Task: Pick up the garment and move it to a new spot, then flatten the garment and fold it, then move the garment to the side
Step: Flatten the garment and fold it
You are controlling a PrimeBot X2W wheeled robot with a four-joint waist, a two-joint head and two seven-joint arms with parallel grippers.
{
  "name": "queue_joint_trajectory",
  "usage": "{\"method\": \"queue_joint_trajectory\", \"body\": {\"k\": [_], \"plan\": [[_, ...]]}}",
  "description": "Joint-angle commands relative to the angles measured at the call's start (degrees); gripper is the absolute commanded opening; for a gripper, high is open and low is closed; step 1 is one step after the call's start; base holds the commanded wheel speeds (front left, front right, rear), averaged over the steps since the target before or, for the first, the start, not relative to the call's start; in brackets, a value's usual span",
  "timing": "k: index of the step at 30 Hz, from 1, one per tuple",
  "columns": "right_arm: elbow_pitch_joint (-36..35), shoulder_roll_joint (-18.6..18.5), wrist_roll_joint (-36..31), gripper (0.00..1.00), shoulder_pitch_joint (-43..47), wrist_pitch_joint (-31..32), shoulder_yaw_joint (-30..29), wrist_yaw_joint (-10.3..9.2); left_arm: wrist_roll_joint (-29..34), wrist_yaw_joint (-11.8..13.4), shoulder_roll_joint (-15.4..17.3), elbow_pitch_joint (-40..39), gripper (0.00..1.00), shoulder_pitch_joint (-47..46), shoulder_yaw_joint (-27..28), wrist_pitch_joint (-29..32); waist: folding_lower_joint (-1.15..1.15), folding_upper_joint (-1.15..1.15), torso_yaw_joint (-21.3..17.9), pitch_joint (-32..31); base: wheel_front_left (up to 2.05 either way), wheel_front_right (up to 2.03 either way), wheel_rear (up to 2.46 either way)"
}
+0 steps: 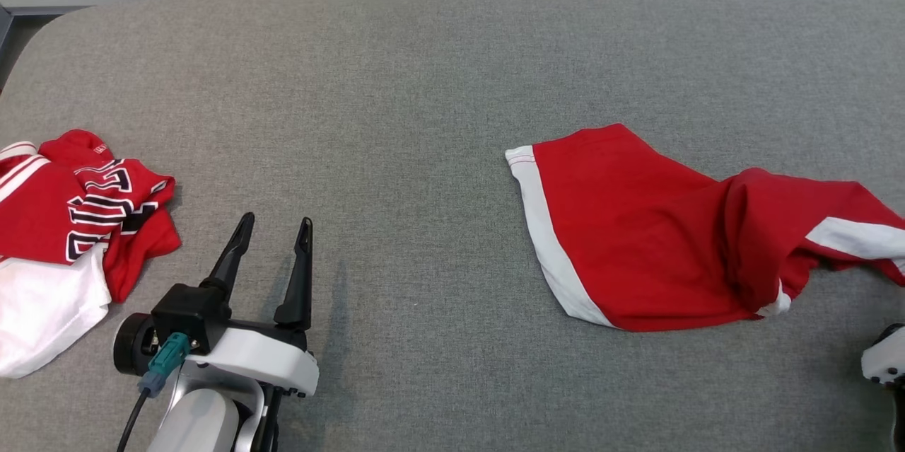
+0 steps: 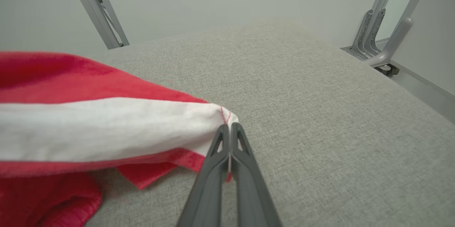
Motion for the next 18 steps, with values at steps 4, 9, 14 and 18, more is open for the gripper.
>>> {"method": "queue_joint_trajectory", "body": {"k": [4,9,14,18], "plan": [[2.19,0.85,0.36,1.0,-1.57,-2.1,2.49,0.02,0.46,-0.11,0.25,0.28,1.0,-0.32,0.3,-0.22,0.0,0.0,-0.27,-0.95,0.0,0.0,0.0],[-1.95,2.69,0.3,1.0,0.2,-2.88,4.95,0.01,0.38,0.15,0.14,0.31,1.0,1.05,0.41,-0.23,0.0,0.0,-0.62,-2.53,0.0,0.0,0.0],[-9.83,4.39,-0.83,1.0,2.87,-2.87,6.38,0.01,0.28,0.3,0.09,0.02,1.0,2.16,0.71,-0.25,0.0,0.0,-1.03,-3.95,0.0,0.0,0.0],[-17.12,5.73,-2.0,1.0,6.2,-2.84,8.21,0.01,0.28,0.8,0.11,-0.49,1.0,3.6,1.13,-0.25,0.0,0.0,-1.41,-5.56,0.0,0.0,0.0]]}}
